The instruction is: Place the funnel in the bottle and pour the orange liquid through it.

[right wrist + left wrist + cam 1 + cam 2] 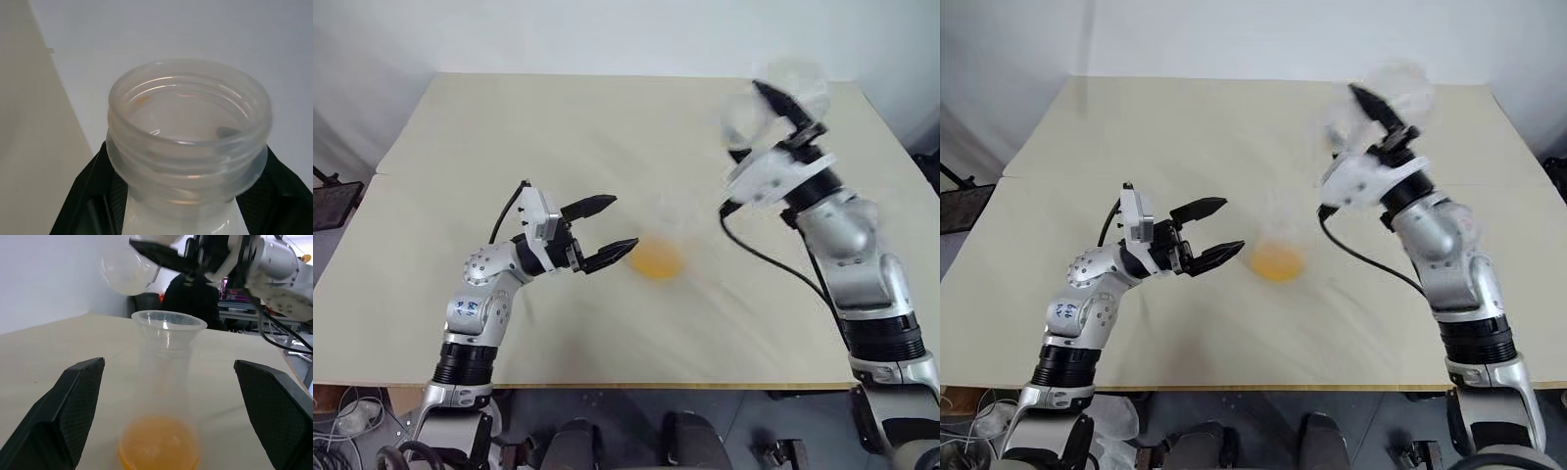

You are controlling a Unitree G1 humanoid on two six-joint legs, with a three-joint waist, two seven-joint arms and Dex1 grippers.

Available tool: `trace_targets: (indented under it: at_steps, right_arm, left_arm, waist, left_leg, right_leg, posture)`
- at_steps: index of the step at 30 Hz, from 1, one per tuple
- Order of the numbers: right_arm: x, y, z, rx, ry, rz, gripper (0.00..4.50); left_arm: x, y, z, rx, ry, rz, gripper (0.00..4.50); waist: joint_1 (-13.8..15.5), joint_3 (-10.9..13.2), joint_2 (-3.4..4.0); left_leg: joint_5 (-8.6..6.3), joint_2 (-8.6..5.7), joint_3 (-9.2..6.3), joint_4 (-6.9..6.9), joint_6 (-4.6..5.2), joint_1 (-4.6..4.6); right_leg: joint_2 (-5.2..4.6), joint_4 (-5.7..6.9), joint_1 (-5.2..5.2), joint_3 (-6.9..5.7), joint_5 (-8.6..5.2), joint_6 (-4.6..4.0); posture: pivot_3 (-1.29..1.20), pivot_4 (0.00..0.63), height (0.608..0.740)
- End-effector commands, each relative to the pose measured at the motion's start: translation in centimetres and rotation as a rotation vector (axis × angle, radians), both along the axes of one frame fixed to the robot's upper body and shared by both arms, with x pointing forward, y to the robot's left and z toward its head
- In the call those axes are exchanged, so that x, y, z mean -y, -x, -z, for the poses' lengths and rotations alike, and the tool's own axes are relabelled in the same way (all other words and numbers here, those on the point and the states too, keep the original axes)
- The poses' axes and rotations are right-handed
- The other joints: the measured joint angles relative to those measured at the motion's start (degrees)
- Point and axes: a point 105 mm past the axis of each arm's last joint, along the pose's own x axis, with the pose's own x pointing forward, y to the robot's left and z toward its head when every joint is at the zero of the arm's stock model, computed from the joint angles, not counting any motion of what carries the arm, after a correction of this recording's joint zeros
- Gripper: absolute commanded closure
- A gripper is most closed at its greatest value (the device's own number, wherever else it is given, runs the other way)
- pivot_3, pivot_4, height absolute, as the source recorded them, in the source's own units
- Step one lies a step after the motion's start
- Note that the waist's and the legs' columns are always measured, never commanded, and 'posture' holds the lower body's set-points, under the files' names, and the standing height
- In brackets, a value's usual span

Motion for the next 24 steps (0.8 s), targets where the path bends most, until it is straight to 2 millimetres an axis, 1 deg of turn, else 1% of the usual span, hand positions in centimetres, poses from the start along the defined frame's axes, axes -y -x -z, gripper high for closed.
trace_targets:
  at_steps: [1,3,5,6,8,9,10,12,14,16,17,20,22,24]
  right_arm:
    - [2.5,1.1,-0.2,-0.221,-0.271,-0.140,2.03]
    - [4.9,1.0,0.8,-0.324,-0.385,-0.128,2.03]
    - [6.9,1.1,1.7,-0.421,-0.542,-0.172,2.03]
    - [8.5,1.1,2.1,-0.428,-0.597,-0.135,2.03]
    - [11.2,1.1,3.2,-0.440,-0.649,-0.028,2.03]
    - [12.3,1.2,3.6,-0.435,-0.673,0.008,2.03]
    - [13.0,1.3,3.9,-0.435,-0.705,0.015,2.03]
    - [14.8,1.6,5.1,-0.441,-0.759,0.062,2.03]
    - [15.6,1.7,5.8,-0.443,-0.768,0.092,2.03]
    - [15.9,1.8,6.5,-0.470,-0.781,0.107,2.03]
    - [16.0,1.9,6.8,-0.479,-0.786,0.113,2.03]
    - [15.8,2.1,8.7,-0.581,-0.843,0.099,2.03]
    - [15.8,2.2,9.0,-0.586,-0.847,0.100,1.30]
    - [15.8,2.4,8.8,-0.577,-0.861,0.089,0.72]
  left_arm:
    - [0.0,0.6,-1.0,0.044,0.005,0.016,0.00]
    - [0.0,0.6,-1.0,0.043,0.004,0.017,0.00]
    - [0.0,0.6,-1.0,0.042,0.004,0.018,0.00]
    - [0.0,0.6,-1.0,0.041,0.003,0.019,0.00]
    - [0.0,0.6,-1.0,0.040,0.004,0.021,0.00]
    - [0.0,0.5,-0.9,0.040,0.004,0.022,0.00]
    - [0.0,0.5,-1.0,0.040,0.005,0.023,0.00]
    - [0.1,0.5,-0.9,0.039,0.005,0.026,0.00]
    - [0.1,0.5,-0.9,0.039,0.006,0.027,0.00]
    - [0.1,0.5,-1.0,0.040,0.005,0.028,0.00]
    - [0.1,0.5,-1.0,0.040,0.004,0.028,0.00]
    - [0.1,0.4,-1.0,0.043,0.001,0.030,0.00]
    - [0.1,0.4,-1.0,0.043,0.000,0.032,0.00]
    - [0.0,0.4,-1.0,0.043,-0.002,0.032,0.00]
  waist:
    - [0.1,0.0,0.00]
    - [0.3,0.0,0.00]
    - [0.5,0.0,0.00]
    - [0.5,0.0,0.00]
    - [0.5,0.0,0.00]
    - [0.5,0.0,0.00]
    - [0.5,0.0,0.00]
    - [0.5,0.0,0.00]
    - [0.5,0.0,0.00]
    - [0.5,0.0,0.01]
    - [0.3,0.0,0.01]
    - [0.3,0.0,0.01]
    - [0.3,0.0,0.01]
    - [0.3,0.0,0.02]
  left_leg:
    - [0.00,-0.01,-0.04,0.01,0.00,0.00]
    - [0.00,-0.03,-0.03,0.02,0.00,0.00]
    - [0.00,-0.06,-0.01,0.02,0.00,-0.01]
    - [0.00,-0.05,-0.01,0.01,0.00,-0.01]
    - [0.00,-0.05,0.03,0.01,0.00,0.00]
    - [0.00,-0.05,0.07,0.00,0.00,0.00]
    - [0.00,-0.05,0.14,0.00,0.00,0.01]
    - [0.00,-0.05,0.21,0.00,0.00,0.01]
    - [0.00,-0.04,0.33,0.00,0.00,0.02]
    - [0.00,-0.04,0.47,0.00,0.00,0.02]
    - [0.00,-0.04,0.52,0.00,0.00,0.04]
    - [0.00,-0.01,0.54,0.00,0.00,0.06]
    - [0.00,-0.02,0.55,0.01,0.00,0.05]
    - [0.00,-0.02,0.54,0.02,0.00,0.05]
  right_leg:
    - [0.00,0.01,0.02,-0.01,0.00,0.00]
    - [-0.01,0.01,0.03,0.00,0.00,0.00]
    - [-0.02,0.01,0.05,0.00,0.00,0.00]
    - [-0.02,-0.01,0.04,0.01,0.00,0.00]
    - [-0.01,-0.01,0.04,0.00,0.00,0.00]
    - [-0.01,-0.01,0.04,0.00,0.00,0.00]
    - [-0.01,-0.01,0.04,0.00,0.00,0.00]
    - [-0.01,-0.03,0.04,0.02,0.00,0.00]
    - [-0.01,-0.03,0.03,0.02,0.00,0.00]
    - [-0.01,-0.03,0.03,0.03,0.00,0.00]
    - [-0.01,-0.03,0.03,0.06,0.00,0.00]
    - [0.00,-0.02,0.03,0.05,0.00,0.00]
    - [0.00,-0.01,0.03,0.05,0.00,0.00]
    - [0.00,-0.02,0.04,0.06,0.00,0.00]
  posture:
    - [0.00,0.150,0.740]
    - [0.00,0.150,0.740]
    - [0.00,0.150,0.740]
    - [0.00,0.150,0.740]
    - [0.00,0.150,0.740]
    - [0.00,0.150,0.740]
    - [0.00,0.150,0.740]
    - [0.00,0.150,0.740]
    - [0.00,0.150,0.740]
    - [0.00,0.150,0.740]
    - [0.00,0.150,0.740]
    - [0.00,0.150,0.740]
    - [0.00,0.150,0.740]
    - [0.00,0.150,0.740]
